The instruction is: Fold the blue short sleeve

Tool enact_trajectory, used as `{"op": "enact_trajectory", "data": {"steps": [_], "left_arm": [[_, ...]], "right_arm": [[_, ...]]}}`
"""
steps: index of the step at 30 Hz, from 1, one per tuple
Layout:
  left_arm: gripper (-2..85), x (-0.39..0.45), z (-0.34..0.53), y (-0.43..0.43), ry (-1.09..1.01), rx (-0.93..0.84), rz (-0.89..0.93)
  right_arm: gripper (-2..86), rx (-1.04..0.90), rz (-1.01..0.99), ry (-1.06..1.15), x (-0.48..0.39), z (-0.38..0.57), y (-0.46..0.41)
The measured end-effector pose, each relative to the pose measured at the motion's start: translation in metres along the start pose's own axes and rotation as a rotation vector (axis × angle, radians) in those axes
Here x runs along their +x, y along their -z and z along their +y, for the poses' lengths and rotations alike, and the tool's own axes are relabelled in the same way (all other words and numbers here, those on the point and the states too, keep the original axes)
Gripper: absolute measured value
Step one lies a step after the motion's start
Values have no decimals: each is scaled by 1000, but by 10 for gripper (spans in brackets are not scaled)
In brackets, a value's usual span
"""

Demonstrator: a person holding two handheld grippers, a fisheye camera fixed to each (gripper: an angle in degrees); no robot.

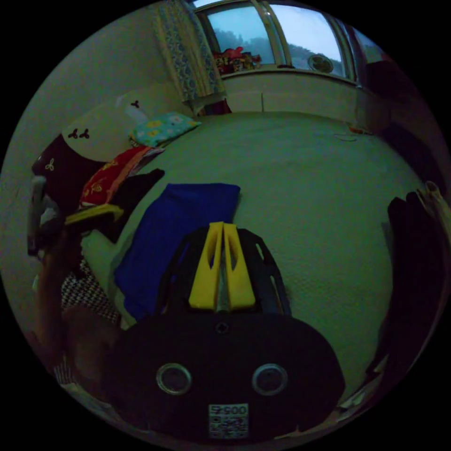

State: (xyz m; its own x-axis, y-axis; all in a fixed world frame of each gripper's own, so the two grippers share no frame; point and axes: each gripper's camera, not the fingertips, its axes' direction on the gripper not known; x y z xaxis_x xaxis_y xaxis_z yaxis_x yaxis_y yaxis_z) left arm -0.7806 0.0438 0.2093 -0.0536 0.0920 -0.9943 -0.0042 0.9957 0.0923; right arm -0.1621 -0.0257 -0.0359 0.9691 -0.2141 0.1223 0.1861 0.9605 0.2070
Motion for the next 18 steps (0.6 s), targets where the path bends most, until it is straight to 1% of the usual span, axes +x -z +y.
{"op": "enact_trajectory", "data": {"steps": [3, 7, 11, 13, 16, 18], "left_arm": [[115, 2, 25, -6, 7, -54, 46], [153, 3, 44, -26, 26, -171, 138], [178, 4, 47, -29, 55, -188, 137], [179, 1, 51, -33, 103, -208, 203], [174, 3, 55, -31, 125, -217, 232], [167, 7, 57, -28, 119, -225, 234]], "right_arm": [[-11, 4, -22, -20, 15, 5, 6], [-10, -4, 18, -1, 31, 12, 13], [-10, 4, 94, 7, 53, 20, 25], [-11, 2, 77, -18, 67, 22, 30], [-11, 15, -14, -72, 88, 25, 42], [-10, 42, -34, -90, 98, 28, 50]]}}
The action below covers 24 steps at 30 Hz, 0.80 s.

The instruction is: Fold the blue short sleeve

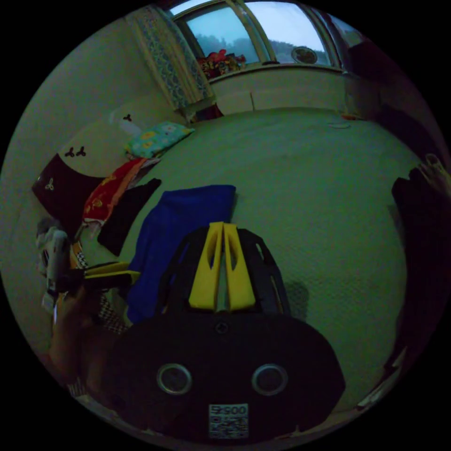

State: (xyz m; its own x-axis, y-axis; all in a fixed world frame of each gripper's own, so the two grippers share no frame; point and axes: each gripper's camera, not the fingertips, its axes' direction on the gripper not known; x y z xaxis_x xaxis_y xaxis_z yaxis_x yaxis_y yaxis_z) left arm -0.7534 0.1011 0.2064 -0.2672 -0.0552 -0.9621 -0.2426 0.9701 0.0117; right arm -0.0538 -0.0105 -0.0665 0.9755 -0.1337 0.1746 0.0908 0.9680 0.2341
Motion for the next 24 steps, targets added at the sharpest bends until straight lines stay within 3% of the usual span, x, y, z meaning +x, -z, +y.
{"op": "enact_trajectory", "data": {"steps": [6, 8, 13, 17, 24], "left_arm": [[105, 14, 11, 9, 34, -36, 151], [95, 24, 14, 12, 23, -49, 131], [66, 56, 27, 25, 4, -58, 133], [60, 78, 39, 36, 6, -61, 134], [51, 140, 70, 71, -36, -8, 118]], "right_arm": [[32, 92, 28, -45, 26, 0, 24], [86, 29, -17, -9, 35, -9, 23], [104, -94, 52, -4, 56, -30, 18], [71, -172, 66, 37, 70, -34, 36], [-8, -111, 97, 43, 92, -24, 115]]}}
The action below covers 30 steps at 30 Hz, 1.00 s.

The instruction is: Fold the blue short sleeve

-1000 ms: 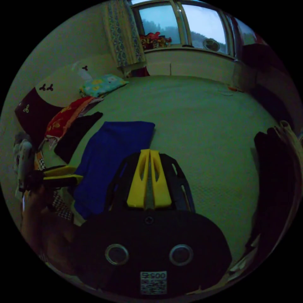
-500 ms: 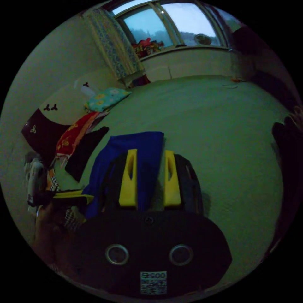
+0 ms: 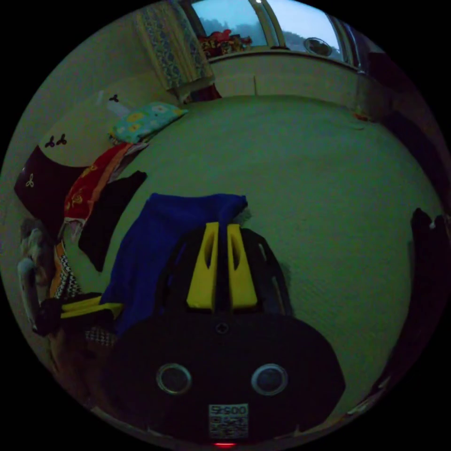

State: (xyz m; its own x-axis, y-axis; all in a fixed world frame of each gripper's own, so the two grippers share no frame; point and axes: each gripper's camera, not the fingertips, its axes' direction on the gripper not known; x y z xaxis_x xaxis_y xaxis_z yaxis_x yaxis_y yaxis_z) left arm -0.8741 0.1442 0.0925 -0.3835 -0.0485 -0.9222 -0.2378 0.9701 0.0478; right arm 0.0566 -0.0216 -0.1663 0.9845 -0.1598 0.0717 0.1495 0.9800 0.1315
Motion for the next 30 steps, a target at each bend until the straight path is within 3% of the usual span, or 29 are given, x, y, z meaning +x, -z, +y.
{"op": "enact_trajectory", "data": {"steps": [8, 19, 25, 30], "left_arm": [[50, 115, 43, 49, -117, 75, -10], [50, 355, 113, 155, -389, 284, 55], [50, 481, 125, 156, -435, 329, 186], [52, 555, 119, 99, -337, 282, 212]], "right_arm": [[-9, 180, 120, 136, 31, 42, 165], [-9, 426, 302, 120, 133, 106, 434], [-8, 394, 492, 87, 216, 122, 532], [41, 199, 610, -53, 302, 131, 519]]}}
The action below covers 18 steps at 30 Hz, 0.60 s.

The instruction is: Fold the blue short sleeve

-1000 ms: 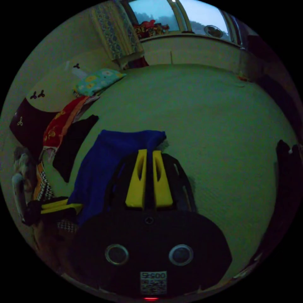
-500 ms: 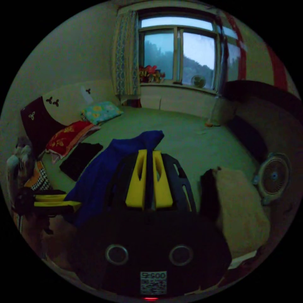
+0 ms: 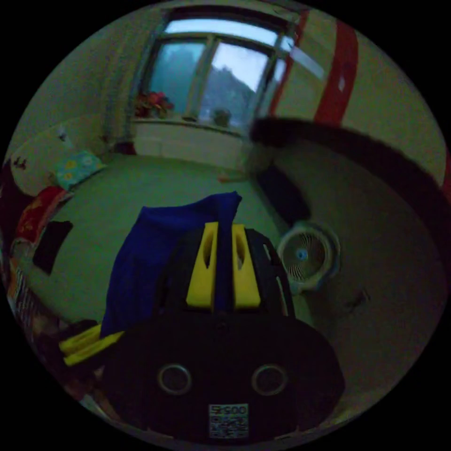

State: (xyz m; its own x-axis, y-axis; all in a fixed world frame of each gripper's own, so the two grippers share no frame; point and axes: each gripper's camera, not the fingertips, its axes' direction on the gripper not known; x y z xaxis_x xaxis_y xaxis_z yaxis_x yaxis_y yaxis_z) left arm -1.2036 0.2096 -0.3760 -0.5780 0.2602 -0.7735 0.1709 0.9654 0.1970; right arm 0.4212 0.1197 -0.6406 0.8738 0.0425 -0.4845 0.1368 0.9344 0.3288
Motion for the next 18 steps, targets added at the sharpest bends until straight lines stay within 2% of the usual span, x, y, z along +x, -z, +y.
{"op": "enact_trajectory", "data": {"steps": [2, 3, 6, 11, 14, 18], "left_arm": [[52, 8, 3, -37, 41, -85, -4], [52, 12, 7, -58, 51, -140, -19], [52, 21, 25, -69, 37, -90, -44], [53, 25, 35, -66, 2, -84, 25], [60, 20, 43, -63, -18, -102, 98], [55, 1, 66, -40, -34, -97, 170]], "right_arm": [[59, -223, 18, -88, 25, 27, -39], [59, -250, -20, -109, 31, 36, -44], [49, -208, -175, -136, 40, 86, -45], [2, -211, -172, -69, 28, 163, -38], [-7, -161, -184, -119, 31, 184, -35], [-9, -234, -198, -154, 28, 189, -22]]}}
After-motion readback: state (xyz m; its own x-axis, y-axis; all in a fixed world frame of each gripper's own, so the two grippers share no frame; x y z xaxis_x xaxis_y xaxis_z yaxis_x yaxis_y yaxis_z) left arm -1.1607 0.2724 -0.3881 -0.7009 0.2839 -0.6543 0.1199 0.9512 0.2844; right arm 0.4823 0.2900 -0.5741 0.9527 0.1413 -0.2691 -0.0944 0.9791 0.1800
